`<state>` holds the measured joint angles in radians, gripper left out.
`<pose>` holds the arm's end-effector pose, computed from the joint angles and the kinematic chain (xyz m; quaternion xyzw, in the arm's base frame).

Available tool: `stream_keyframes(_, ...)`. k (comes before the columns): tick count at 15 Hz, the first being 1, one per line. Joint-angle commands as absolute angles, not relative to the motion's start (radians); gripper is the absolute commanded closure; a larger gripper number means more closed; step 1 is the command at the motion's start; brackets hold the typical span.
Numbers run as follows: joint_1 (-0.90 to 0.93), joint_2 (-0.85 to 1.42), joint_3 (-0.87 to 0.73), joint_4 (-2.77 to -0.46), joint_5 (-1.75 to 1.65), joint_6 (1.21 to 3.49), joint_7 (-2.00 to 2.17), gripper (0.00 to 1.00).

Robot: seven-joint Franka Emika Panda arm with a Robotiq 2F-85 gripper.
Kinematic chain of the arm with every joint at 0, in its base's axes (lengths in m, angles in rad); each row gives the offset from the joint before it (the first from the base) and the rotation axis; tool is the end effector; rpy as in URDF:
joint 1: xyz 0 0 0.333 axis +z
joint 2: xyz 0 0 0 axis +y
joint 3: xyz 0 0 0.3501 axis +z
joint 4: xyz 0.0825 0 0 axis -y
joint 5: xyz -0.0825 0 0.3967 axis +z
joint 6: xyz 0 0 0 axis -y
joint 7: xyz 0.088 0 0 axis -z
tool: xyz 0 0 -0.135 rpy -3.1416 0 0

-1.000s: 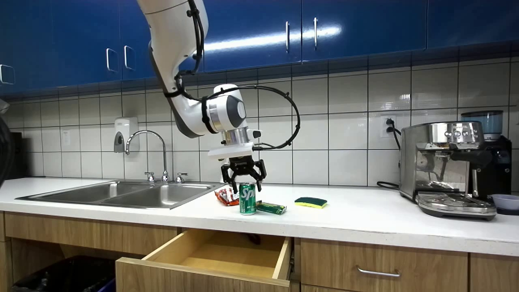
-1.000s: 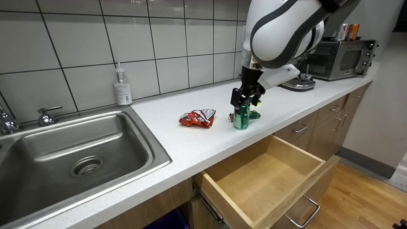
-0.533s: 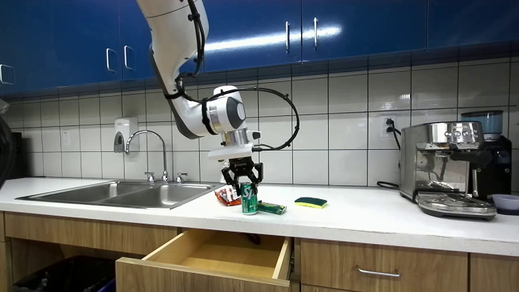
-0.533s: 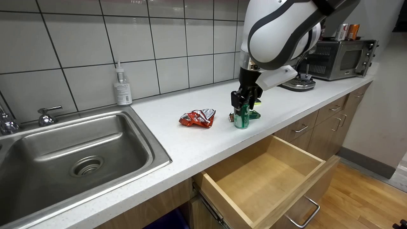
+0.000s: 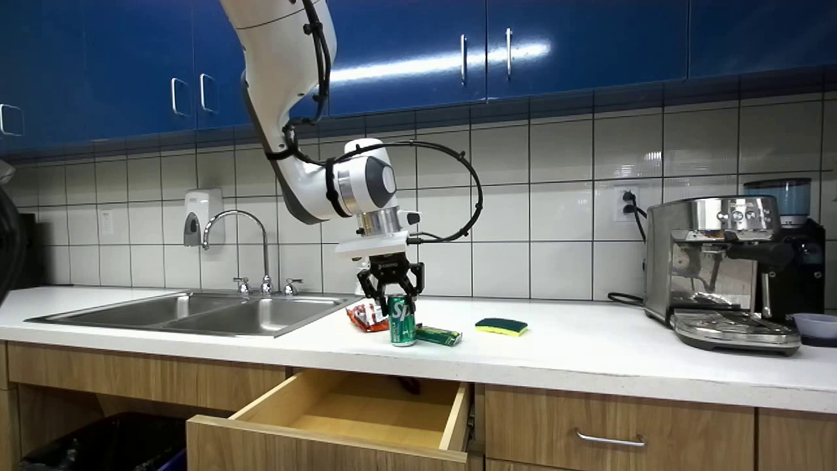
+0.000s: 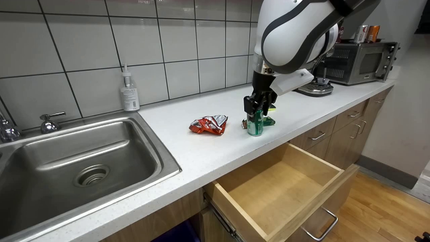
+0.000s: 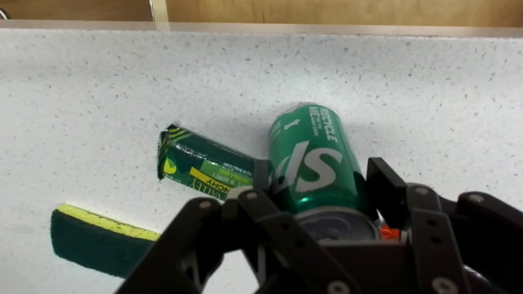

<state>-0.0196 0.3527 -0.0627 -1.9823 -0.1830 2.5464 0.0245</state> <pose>0.6541 -0.0525 0.3050 0.9919 0.0199 0.1027 0.0725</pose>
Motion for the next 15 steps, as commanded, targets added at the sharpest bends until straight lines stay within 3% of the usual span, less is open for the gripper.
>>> stream_keyframes(1, -0.013, 0.343, -0.065, -1.976, -0.191, 2.527, 0.004, 0.63)
stream_keyframes(8, -0.017, 0.347, -0.060, -1.976, -0.181, 2.524, -0.008, 0.63)
stream_keyframes(9, -0.017, 0.349, -0.060, -1.974, -0.181, 2.522, -0.010, 0.13)
stream_keyframes(12, -0.017, 0.352, -0.062, -1.970, -0.182, 2.519, -0.012, 0.01)
stream_keyframes(15, -0.017, 0.354, -0.065, -1.961, -0.187, 2.513, -0.011, 0.00)
